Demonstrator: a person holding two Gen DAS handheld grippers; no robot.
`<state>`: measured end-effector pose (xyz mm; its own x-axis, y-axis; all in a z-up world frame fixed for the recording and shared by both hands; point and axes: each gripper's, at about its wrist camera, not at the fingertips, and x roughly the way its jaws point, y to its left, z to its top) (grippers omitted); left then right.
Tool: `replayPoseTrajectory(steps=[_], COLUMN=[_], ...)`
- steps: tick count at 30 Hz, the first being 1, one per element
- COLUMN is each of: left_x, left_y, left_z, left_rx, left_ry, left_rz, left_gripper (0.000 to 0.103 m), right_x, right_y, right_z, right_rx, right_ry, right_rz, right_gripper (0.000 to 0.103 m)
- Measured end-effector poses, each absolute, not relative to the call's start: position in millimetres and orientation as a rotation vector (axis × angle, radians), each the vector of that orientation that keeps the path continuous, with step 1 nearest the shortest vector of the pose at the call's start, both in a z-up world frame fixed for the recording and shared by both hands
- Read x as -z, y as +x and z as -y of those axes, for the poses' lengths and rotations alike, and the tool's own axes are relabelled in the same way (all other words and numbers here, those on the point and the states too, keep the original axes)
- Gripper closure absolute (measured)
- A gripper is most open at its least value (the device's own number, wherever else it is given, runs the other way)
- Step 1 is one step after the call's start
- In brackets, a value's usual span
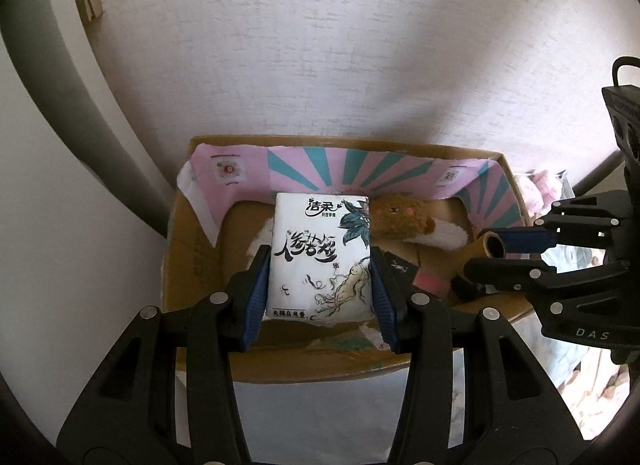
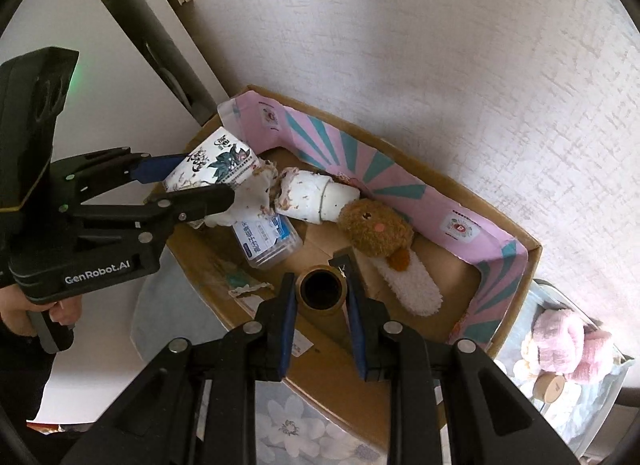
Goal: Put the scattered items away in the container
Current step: 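Carry the tissue pack and tape roll into the cardboard box and release them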
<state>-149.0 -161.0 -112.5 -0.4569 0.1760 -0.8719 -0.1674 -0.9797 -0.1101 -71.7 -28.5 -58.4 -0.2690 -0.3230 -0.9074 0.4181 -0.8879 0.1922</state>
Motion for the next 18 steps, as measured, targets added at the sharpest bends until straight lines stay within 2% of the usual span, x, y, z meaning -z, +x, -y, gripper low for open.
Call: replayPoseTrajectory(steps=[2, 3, 4, 5, 6, 18], left_x=[113.1, 113.8, 115.3, 116.4, 117.7, 92.9], left_y=[-148.0, -148.0, -148.4, -148.3, -148.3, -130.4], left_z=[158.3, 157.8, 158.1, 158.8, 158.8, 157.7], left_rx=[-2.533, -2.537, -2.536, -2.534, -2.54, -2.629], left_ry=[-1.51, -1.518, -1.542, -1.564, -1.579, -1.508], left_rz=[-0.004, -0.002, 0.008, 0.011, 0.005, -0.052], left_gripper=[0.06, 0.058, 0.055, 0.032, 0.0, 0.0], right_x=[58.3, 58.7, 58.7, 57.7, 55.6, 32.6], right_y=[-70.5, -70.0, -69.2, -68.0, -66.2, -47.3], right_z=[29.3, 30.0, 30.3, 30.0, 28.8, 20.6], right_rx=[2.19, 2.19, 2.198, 2.215, 2.238, 2.354], right_ry=[1.529, 1.534, 1.538, 1.534, 1.517, 1.472], right_rz=[-0.122, -0.126, -0.136, -0.142, -0.142, -0.186], right_gripper=[0.08, 0.076, 0.055, 0.034, 0.028, 0.026])
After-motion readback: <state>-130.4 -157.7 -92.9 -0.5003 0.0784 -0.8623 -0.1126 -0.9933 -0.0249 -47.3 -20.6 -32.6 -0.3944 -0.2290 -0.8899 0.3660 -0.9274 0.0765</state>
